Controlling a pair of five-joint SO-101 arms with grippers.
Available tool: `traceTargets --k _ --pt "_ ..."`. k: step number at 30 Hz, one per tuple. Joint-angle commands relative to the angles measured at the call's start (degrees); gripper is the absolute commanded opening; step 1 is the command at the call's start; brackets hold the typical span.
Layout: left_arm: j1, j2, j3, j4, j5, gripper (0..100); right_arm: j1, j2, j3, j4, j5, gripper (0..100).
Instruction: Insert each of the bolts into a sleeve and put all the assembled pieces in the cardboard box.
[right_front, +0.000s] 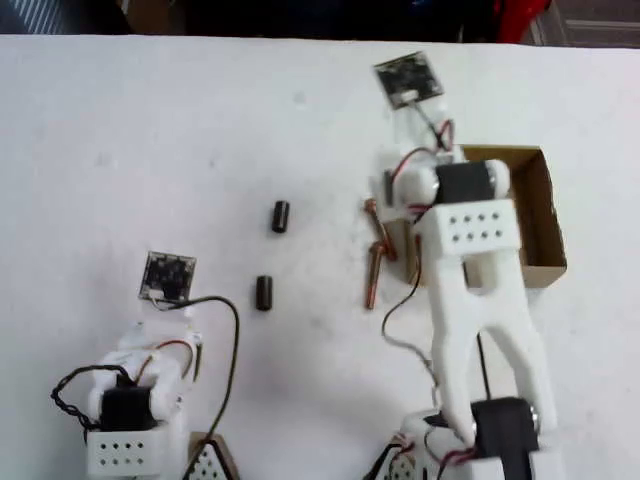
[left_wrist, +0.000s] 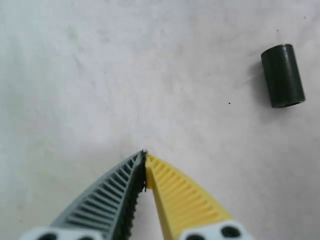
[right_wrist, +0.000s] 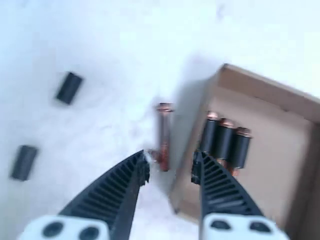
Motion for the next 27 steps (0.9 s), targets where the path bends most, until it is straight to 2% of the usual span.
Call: traceTargets --k 1,4,9,18,22,27 --pt "-0.57 -0.4 -0.18 0.53 -0.53 2 -8.92 -5.41 -2.46 5.49 -7.12 11.7" --pt "-0.84 -0.4 -0.18 0.53 -0.53 2 -14.64 -5.41 -0.97 7.08 -9.76 11.7" --pt "-7.08 -0.4 -0.18 0.53 -0.53 2 -21.23 -5.41 5.8 3.91 -12.66 11.7" --pt "-14.73 -0.4 -0.18 0.53 -0.44 2 -28.0 -5.41 19.34 -9.45 -13.27 11.6" --pt "-15.25 -0.4 -0.18 0.53 -0.35 2 -29.67 -4.79 21.36 -13.14 -19.87 11.6" --pt "-15.34 -0.4 -0.18 0.53 -0.35 2 -31.34 2.07 21.1 -15.25 -21.36 11.6"
